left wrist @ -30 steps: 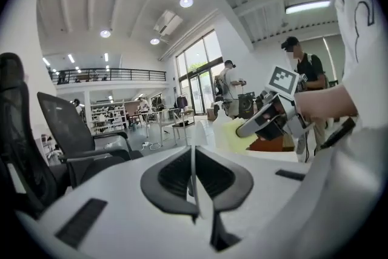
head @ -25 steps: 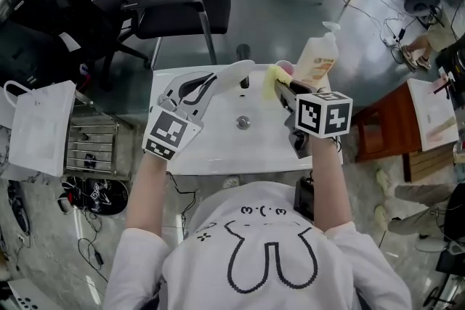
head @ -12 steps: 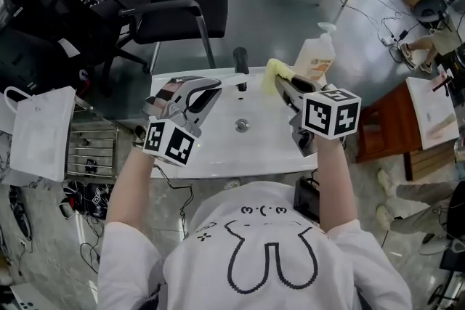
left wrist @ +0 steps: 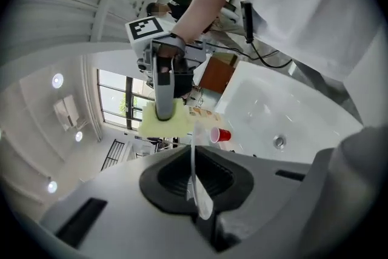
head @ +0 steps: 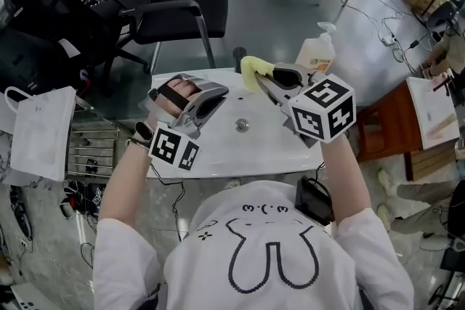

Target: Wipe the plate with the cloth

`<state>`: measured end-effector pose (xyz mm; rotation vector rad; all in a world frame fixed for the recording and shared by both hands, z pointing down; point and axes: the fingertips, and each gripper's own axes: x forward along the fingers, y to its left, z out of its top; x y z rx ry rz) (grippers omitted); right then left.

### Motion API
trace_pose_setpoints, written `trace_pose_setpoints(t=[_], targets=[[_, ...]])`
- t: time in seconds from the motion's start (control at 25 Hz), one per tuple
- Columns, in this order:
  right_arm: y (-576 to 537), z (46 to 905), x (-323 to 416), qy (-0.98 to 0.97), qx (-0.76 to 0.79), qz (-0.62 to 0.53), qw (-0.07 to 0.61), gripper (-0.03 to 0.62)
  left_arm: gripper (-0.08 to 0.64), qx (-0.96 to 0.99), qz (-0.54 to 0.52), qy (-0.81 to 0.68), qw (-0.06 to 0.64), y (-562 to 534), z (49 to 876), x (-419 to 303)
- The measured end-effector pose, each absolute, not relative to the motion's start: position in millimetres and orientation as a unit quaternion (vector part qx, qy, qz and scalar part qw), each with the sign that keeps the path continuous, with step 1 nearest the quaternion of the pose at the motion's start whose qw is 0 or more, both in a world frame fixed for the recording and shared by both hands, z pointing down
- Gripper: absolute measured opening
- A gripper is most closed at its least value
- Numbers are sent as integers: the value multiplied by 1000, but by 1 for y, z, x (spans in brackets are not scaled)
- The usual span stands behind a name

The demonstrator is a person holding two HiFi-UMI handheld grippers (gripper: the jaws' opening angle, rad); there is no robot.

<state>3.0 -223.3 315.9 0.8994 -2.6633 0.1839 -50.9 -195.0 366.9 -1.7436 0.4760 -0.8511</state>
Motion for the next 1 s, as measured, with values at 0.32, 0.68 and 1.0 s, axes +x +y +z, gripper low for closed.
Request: trace_pose_setpoints(t=[0.32,0.68,1.0], targets=[[-198,340,-37,-940,243,-6,238,51,17,-715,-363,199,564,-195,366,-44],[-205,358,-26,-940,205,31,271,51,18,-699,-371,189,582,-192,371,-45],[-232,381,-3,-925,239,87,284,51,18,-697,-365,191,587,-192,368,-42]])
